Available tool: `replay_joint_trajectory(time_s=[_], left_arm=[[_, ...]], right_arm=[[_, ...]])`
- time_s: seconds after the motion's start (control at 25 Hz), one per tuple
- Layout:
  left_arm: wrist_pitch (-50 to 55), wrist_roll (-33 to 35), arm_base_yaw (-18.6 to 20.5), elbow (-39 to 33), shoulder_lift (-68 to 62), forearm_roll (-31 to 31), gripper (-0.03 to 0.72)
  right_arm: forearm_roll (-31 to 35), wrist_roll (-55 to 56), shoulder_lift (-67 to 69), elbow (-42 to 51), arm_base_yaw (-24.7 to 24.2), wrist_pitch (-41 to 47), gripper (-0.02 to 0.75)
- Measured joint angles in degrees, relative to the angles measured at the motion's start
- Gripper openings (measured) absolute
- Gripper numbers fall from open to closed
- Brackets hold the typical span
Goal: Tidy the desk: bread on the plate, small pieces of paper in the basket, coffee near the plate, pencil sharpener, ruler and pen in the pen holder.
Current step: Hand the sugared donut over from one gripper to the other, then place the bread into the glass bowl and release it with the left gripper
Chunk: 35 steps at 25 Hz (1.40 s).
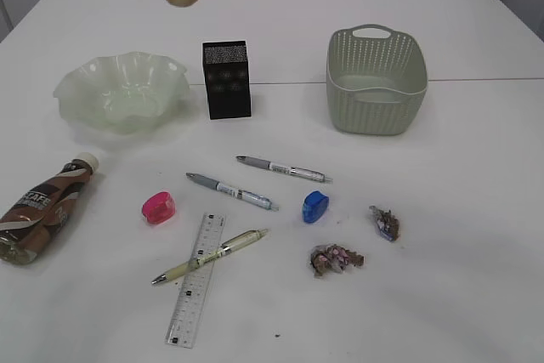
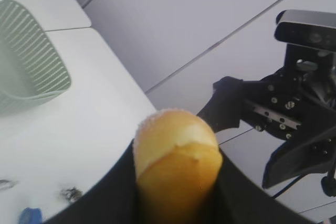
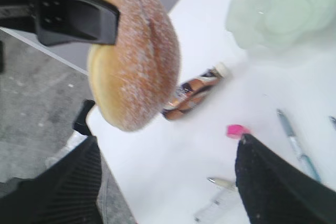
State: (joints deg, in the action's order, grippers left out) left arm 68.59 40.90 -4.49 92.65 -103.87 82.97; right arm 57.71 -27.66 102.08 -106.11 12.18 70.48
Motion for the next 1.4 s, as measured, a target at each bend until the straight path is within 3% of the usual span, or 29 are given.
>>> replay_joint_trajectory(time_s=[0.24,0.44,0.6,1.04,1.4], left_arm=[[-4.01,-2.24,0.91,0.0,0.0,-9.7,0.215],[-9.36,-4.06,0.91,0.0,0.0,-17.04,0.215],[-13.41,-6.67,0.91,0.0,0.0,-23.61,0.215],[-26.77,-16.73,0.91,0.0,0.0,-46.03,0.215],[-39.72,-21.48,0.91,0.12,-3.6,-55.48,0.215]], right_arm=[[-20.41,0.99,0.0,0.0,0.0,0.45,0.581],[-40.88,9.45,0.0,0.0,0.0,0.74,0.581],[-51.55,17.02,0.0,0.0,0.0,0.87,0.58],[-52.99,20.09,0.0,0.0,0.0,0.87,0.553],[-52.99,23.37,0.0,0.0,0.0,0.87,0.552]])
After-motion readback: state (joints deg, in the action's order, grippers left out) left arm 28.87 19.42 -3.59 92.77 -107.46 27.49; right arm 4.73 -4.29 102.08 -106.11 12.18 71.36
